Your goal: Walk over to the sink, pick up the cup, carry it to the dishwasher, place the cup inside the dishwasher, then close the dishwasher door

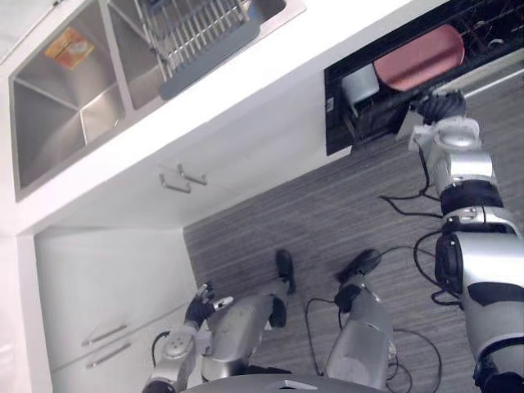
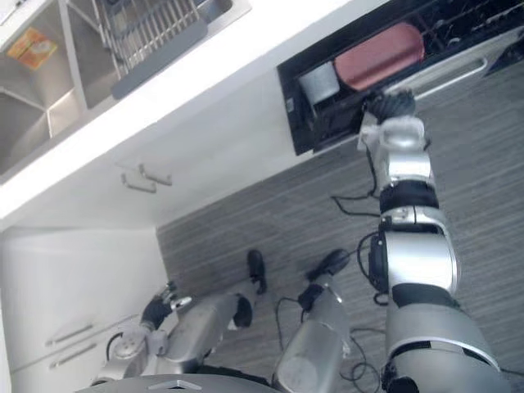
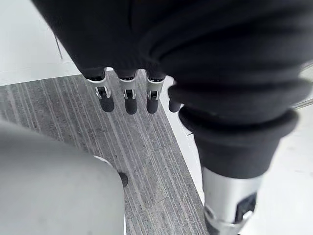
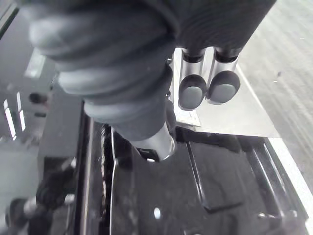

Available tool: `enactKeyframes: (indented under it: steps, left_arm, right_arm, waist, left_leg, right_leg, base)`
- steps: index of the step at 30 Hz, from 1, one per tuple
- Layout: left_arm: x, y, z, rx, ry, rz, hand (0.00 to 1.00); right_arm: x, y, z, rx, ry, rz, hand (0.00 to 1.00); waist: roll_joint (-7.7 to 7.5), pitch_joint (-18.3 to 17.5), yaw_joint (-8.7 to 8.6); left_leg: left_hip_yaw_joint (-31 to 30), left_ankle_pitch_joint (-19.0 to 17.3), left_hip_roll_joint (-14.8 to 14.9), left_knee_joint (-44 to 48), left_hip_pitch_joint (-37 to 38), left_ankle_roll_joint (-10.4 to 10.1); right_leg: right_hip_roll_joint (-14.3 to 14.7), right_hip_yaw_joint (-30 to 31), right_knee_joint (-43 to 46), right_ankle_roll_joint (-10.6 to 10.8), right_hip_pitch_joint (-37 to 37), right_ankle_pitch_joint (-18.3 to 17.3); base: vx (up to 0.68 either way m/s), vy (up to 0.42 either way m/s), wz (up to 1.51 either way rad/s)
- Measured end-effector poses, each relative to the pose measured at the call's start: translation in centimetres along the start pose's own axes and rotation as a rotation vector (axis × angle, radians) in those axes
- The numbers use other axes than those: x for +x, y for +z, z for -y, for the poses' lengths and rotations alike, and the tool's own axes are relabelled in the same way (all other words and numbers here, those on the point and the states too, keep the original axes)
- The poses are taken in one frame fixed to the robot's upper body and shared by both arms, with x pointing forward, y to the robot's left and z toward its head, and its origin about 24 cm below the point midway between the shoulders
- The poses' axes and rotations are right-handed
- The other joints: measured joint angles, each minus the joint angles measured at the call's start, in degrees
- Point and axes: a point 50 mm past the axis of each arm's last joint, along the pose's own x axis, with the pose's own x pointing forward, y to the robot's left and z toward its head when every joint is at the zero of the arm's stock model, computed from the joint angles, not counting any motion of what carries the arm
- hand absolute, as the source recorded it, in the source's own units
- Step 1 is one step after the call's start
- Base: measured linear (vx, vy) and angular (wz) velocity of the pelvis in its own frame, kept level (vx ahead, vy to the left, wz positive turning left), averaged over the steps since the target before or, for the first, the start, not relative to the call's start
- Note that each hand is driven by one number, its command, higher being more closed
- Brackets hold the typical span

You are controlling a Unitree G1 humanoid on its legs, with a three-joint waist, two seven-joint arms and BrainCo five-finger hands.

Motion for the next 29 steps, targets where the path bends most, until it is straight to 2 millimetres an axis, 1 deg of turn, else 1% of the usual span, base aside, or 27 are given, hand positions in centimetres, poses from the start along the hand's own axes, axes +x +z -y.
enactKeyframes:
  steps: [1,2,3,4,5,7,10,12,13,14,15,16,17,18,19,20,21,22,23,24,25,26,27,28,29]
  left_arm:
    - [0.0,0.2,0.0,0.006,-0.007,0.006,0.0]
    - [0.0,0.3,0.1,0.012,-0.015,0.011,0.0]
    - [0.0,0.4,0.1,0.02,-0.029,0.013,0.0]
    - [-0.1,0.3,0.1,0.026,-0.047,0.013,0.0]
    - [-0.1,0.3,0.1,0.024,-0.056,0.01,0.0]
    - [-0.2,0.1,-0.1,0.013,-0.074,0.003,0.0]
    - [-0.6,-0.1,-0.2,-0.026,-0.113,-0.003,0.0]
    - [-1.1,-0.6,-0.3,-0.065,-0.142,-0.007,0.0]
    - [-1.3,-0.9,-0.4,-0.085,-0.152,-0.013,0.0]
    - [-1.5,-1.2,-0.5,-0.098,-0.155,-0.019,0.0]
    - [-1.5,-1.2,-0.6,-0.102,-0.153,-0.019,0.0]
    - [-1.6,-1.2,-0.9,-0.108,-0.145,-0.014,0.0]
    - [-1.7,-1.2,-1.5,-0.127,-0.115,-0.004,0.0]
    - [-1.8,-1.1,-2.1,-0.148,-0.089,0.008,0.0]
    - [-1.9,-1.1,-2.5,-0.163,-0.07,0.016,0.0]
    - [-1.9,-0.9,-3.2,-0.178,-0.04,0.032,0.0]
    - [-2.0,-0.8,-3.6,-0.186,-0.014,0.043,0.0]
    - [-2.0,-0.7,-4.0,-0.194,0.01,0.054,0.0]
    - [-2.0,-0.7,-4.4,-0.202,0.037,0.058,0.0]
    - [-2.0,-0.8,-4.6,-0.21,0.053,0.054,0.0]
    - [-2.1,-1.1,-5.0,-0.22,0.08,0.045,0.0]
    - [-2.2,-1.4,-5.3,-0.23,0.1,0.037,0.0]
    - [-2.5,-2.1,-5.8,-0.253,0.14,0.013,0.0]
    - [-2.8,-2.9,-6.1,-0.285,0.177,-0.011,0.0]
    - [-3.0,-3.4,-6.2,-0.302,0.192,-0.027,0.0]
  right_arm:
    - [0.1,1.9,-0.5,-0.086,0.009,0.086,0.0]
    - [0.0,2.9,-0.6,-0.115,0.011,0.137,0.0]
    - [-0.2,5.2,-0.9,-0.182,0.019,0.252,0.0]
    - [-0.4,6.8,-1.1,-0.247,0.013,0.325,0.0]
    - [-0.4,6.9,-1.0,-0.281,0.013,0.341,0.0]
    - [-0.5,7.1,-1.0,-0.405,0.043,0.382,0.0]
    - [-0.4,6.7,-0.7,-0.429,0.068,0.359,0.0]
    - [-0.8,5.8,-0.4,-0.408,0.087,0.346,0.0]
    - [-1.2,4.7,-0.4,-0.372,0.108,0.338,0.0]
    - [-1.8,2.8,-0.3,-0.313,0.14,0.311,0.0]
    - [-2.3,1.7,-0.3,-0.276,0.158,0.293,0.0]
    - [-3.2,-0.5,-0.4,-0.215,0.182,0.258,0.0]
    - [-4.8,-4.0,-0.9,-0.119,0.21,0.197,0.0]
    - [-6.4,-6.9,-1.7,-0.045,0.231,0.138,0.0]
    - [-7.5,-8.8,-2.3,0.003,0.244,0.091,0.0]
    - [-10.1,-12.8,-3.4,0.076,0.264,-0.025,0.0]
    - [-12.3,-15.8,-4.0,0.108,0.276,-0.122,0.0]
    - [-15.6,-19.6,-4.7,0.142,0.287,-0.259,0.0]
    - [-19.1,-23.0,-5.3,0.211,0.293,-0.408,0.0]
    - [-20.9,-24.7,-5.5,0.255,0.289,-0.492,0.0]
    - [-24.5,-27.6,-6.0,0.335,0.264,-0.648,0.0]
    - [-26.3,-28.9,-6.2,0.374,0.241,-0.727,0.0]
    - [-30.4,-31.2,-6.4,0.454,0.19,-0.889,0.0]
    - [-33.5,-32.5,-6.7,0.539,0.138,-1.002,0.0]
    - [-34.9,-32.9,-6.6,0.578,0.11,-1.044,0.0]
  waist:
    - [0.09,-0.1,0.62]
    - [0.1,-0.1,0.96]
    - [0.16,0.0,1.17]
    - [0.26,0.0,1.07]
    - [0.26,0.0,1.04]
    - [0.17,0.0,0.66]
    - [0.07,-0.1,0.31]
    - [0.02,-0.1,-0.36]
    - [-0.04,0.0,-0.78]
    - [-0.21,0.1,-1.21]
    - [-0.35,0.2,-1.54]
    - [-0.76,0.5,-2.09]
    - [-1.72,1.2,-2.69]
    - [-2.72,1.9,-3.64]
    - [-3.36,2.4,-4.35]
    - [-4.71,3.2,-5.49]
    - [-5.59,3.6,-6.19]
    - [-6.41,3.5,-7.23]
    - [-7.1,3.4,-8.42]
    - [-7.62,3.3,-8.85]
    - [-8.79,2.4,-9.21]
    - [-9.46,1.5,-9.27]
    - [-10.9,-0.9,-9.29]
    - [-12.11,-3.2,-9.15]
    - [-12.61,-4.4,-9.06]
  left_leg:
    - [-0.4,0.6,0.4,0.0,-0.2,0.0]
    - [-0.4,1.1,0.6,0.0,-0.3,0.1]
    - [-0.6,1.7,0.9,0.1,-0.3,0.1]
    - [-0.8,2.2,1.1,0.1,-0.1,0.3]
    - [-0.8,2.2,1.1,0.1,0.1,0.4]
    - [-0.8,2.3,1.1,0.2,0.5,0.9]
    - [-0.6,2.2,1.5,0.2,1.5,1.1]
    - [-0.6,1.7,2.0,0.3,2.6,1.1]
    - [-0.5,1.3,2.3,0.3,3.4,0.9]
    - [-0.3,0.7,2.7,0.4,4.2,0.6]
    - [-0.3,0.4,3.0,0.7,4.5,0.5]
    - [-0.2,-0.3,3.6,1.3,5.0,0.3]
    - [0.5,-1.1,4.4,1.6,6.4,-0.1]
    - [1.1,-1.7,4.9,1.9,7.4,-0.4]
    - [1.4,-2.2,5.3,2.1,7.8,-0.5]
    - [1.9,-3.2,5.8,2.6,8.7,-0.7]
    - [2.9,-3.7,6.3,2.9,9.1,-0.9]
    - [2.9,-4.3,6.8,3.3,9.4,-1.3]
    - [3.1,-4.7,7.2,3.2,10.4,-1.4]
    - [3.2,-5.0,7.4,3.2,11.1,-1.6]
    - [3.9,-5.5,8.0,3.1,12.6,-2.0]
    - [4.4,-5.7,8.3,3.1,13.2,-2.2]
    - [4.7,-6.0,8.9,3.0,14.3,-2.5]
    - [5.6,-6.2,9.4,2.5,15.6,-2.8]
    - [6.3,-6.2,9.6,2.0,16.4,-2.8]
  right_leg:
    - [0.0,-0.2,1.1,-0.2,-0.4,-1.0]
    - [0.0,-0.3,1.8,-0.3,-0.6,-1.5]
    - [-0.1,-0.5,3.1,-0.2,-0.8,-2.4]
    - [-0.4,-0.7,4.4,0.0,-0.8,-3.5]
    - [-0.7,-0.7,5.1,0.2,-0.7,-3.8]
    - [-1.2,-0.6,6.8,0.3,-0.9,-5.2]
    - [-1.1,-0.3,7.7,0.5,-0.5,-6.3]
    - [-0.6,-0.4,7.7,0.4,0.6,-6.6]
    - [-0.1,-0.3,7.3,0.5,1.5,-6.6]
    - [0.9,-0.2,6.3,0.6,2.7,-6.5]
    - [1.4,-0.2,5.7,0.8,3.3,-6.4]
    - [2.4,-0.2,4.6,0.9,4.4,-6.0]
    - [3.7,0.1,3.1,1.1,6.1,-5.7]
    - [4.5,0.2,2.2,1.2,7.3,-5.6]
    - [5.0,0.4,1.7,1.2,7.9,-5.5]
    - [5.9,0.9,0.8,1.3,8.8,-5.5]
    - [6.6,1.3,0.0,1.4,9.3,-5.5]
    - [7.5,1.5,-0.8,1.7,10.0,-4.9]
    - [8.1,1.4,-1.6,1.9,11.1,-4.8]
    - [8.5,1.4,-2.2,2.0,12.0,-4.7]
    - [9.5,1.4,-3.5,2.2,13.8,-4.6]
    - [10.0,1.4,-4.3,2.4,14.7,-4.5]
    - [11.3,1.3,-6.4,2.7,16.5,-4.0]
    - [12.4,1.1,-8.7,3.1,18.4,-3.4]
    - [12.9,1.1,-9.8,3.3,19.4,-3.1]
  base:
    - [0.02,-0.166,0.12]
    - [0.02,-0.107,0.09]
    - [0.04,-0.157,0.11]
    - [0.04,-0.124,0.12]
    - [0.06,-0.14,0.09]
    - [0.06,-0.104,0.02]
    - [0.08,-0.107,-0.06]
    - [0.08,-0.091,-0.06]
    - [0.09,-0.079,-0.11]
    - [0.09,-0.075,-0.12]
    - [0.09,-0.067,-0.11]
    - [0.09,-0.067,-0.2]
    - [0.12,-0.077,-0.28]
    - [0.1,-0.063,-0.32]
    - [0.1,-0.059,-0.32]
    - [0.1,-0.049,-0.36]
    - [0.14,-0.05,-0.4]
    - [0.16,-0.031,-0.27]
    - [0.14,-0.02,-0.16]
    - [0.14,-0.013,-0.12]
    - [0.1,-0.008,-0.12]
    - [0.13,-0.011,-0.11]
    - [0.13,-0.007,-0.04]
    - [0.13,-0.004,-0.02]
    - [0.07,0.002,-0.01]
